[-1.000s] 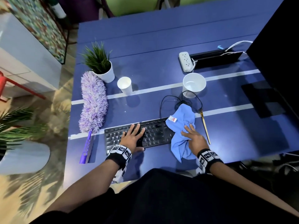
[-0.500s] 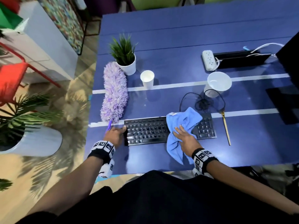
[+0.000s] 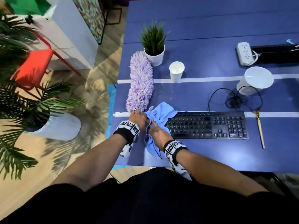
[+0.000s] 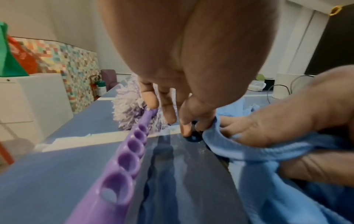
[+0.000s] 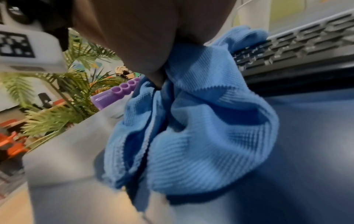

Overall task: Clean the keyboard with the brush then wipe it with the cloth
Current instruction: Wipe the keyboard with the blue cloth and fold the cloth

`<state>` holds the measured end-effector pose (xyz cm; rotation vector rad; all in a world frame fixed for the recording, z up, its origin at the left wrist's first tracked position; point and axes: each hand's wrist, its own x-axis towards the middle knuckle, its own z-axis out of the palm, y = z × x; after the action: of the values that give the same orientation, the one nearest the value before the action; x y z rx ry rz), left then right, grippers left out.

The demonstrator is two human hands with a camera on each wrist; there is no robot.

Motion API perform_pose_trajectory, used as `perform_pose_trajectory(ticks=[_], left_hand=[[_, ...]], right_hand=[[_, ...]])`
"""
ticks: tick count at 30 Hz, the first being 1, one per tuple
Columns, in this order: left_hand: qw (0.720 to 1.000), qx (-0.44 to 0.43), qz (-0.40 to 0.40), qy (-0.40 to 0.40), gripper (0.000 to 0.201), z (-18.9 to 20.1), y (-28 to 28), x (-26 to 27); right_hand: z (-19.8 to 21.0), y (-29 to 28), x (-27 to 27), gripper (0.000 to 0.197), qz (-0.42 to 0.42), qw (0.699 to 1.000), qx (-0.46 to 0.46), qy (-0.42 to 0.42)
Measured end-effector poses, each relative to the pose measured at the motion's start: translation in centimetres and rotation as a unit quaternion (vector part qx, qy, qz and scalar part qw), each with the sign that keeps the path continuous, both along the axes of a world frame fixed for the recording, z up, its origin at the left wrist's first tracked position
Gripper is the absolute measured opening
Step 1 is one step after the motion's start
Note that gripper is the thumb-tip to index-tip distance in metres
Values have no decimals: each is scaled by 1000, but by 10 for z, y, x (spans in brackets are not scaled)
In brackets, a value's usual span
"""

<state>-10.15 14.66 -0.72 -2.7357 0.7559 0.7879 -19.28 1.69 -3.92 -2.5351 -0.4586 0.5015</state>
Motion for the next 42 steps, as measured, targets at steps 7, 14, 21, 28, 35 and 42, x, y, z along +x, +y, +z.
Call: perform_pose_trajectory(ticks=[7,14,21,28,35,42], left_hand=[[996,40,-74,-32,33,-2,2,-1],[997,53,-60,-17,40,5,-4,-11],[996,67,-47,-20,46,11,-1,-3],[994,96,-56,-20,53,12,-8,-5],[993,99,-57,-24,48,9,-15,-10],[987,123,-84,-57,30,11,-28,-14]], right_hand=[[-6,-48,-19,56,119,990,-77,-24],[0,-43,-13,60,194,974,-120,-15],[-21,-162,-63,82,106,987,-98,-65],[-26,-246,-101,69,24,982,-151,-110],[-20,-237,-87,65,78,982,-156,-75],[-26,-252,-89,74,65,984,-133,-102]])
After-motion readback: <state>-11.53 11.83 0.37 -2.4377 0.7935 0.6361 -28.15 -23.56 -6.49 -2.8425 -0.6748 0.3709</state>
